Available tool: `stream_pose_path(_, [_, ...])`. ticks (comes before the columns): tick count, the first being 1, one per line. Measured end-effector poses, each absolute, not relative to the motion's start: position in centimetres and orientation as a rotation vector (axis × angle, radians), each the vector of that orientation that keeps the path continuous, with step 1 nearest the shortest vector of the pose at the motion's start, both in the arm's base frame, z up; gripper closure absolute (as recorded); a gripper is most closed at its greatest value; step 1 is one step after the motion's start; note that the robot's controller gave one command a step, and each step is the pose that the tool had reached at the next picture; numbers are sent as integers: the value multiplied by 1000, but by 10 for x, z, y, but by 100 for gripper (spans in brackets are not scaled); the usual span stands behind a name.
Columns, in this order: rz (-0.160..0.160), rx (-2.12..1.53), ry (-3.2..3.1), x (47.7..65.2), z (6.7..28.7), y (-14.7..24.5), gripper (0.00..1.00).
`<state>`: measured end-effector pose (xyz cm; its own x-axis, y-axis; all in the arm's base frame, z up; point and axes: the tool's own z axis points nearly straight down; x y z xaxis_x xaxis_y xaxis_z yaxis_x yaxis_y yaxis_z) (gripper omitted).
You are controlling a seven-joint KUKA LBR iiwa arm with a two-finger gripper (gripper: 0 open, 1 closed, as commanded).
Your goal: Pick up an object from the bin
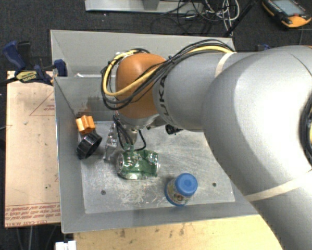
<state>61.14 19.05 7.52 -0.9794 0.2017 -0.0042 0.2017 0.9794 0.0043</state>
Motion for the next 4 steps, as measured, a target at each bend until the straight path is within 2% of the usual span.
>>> stream_pose_path(1, [3,285,3127,596,119,196,100])
stream_pose_path(2, [3,285,3127,596,119,196,100])
stream_pose_path(3, [0,185,3136,561,124,198,100])
stream_pose_path(4, [1,261,3132,532,122,201,100])
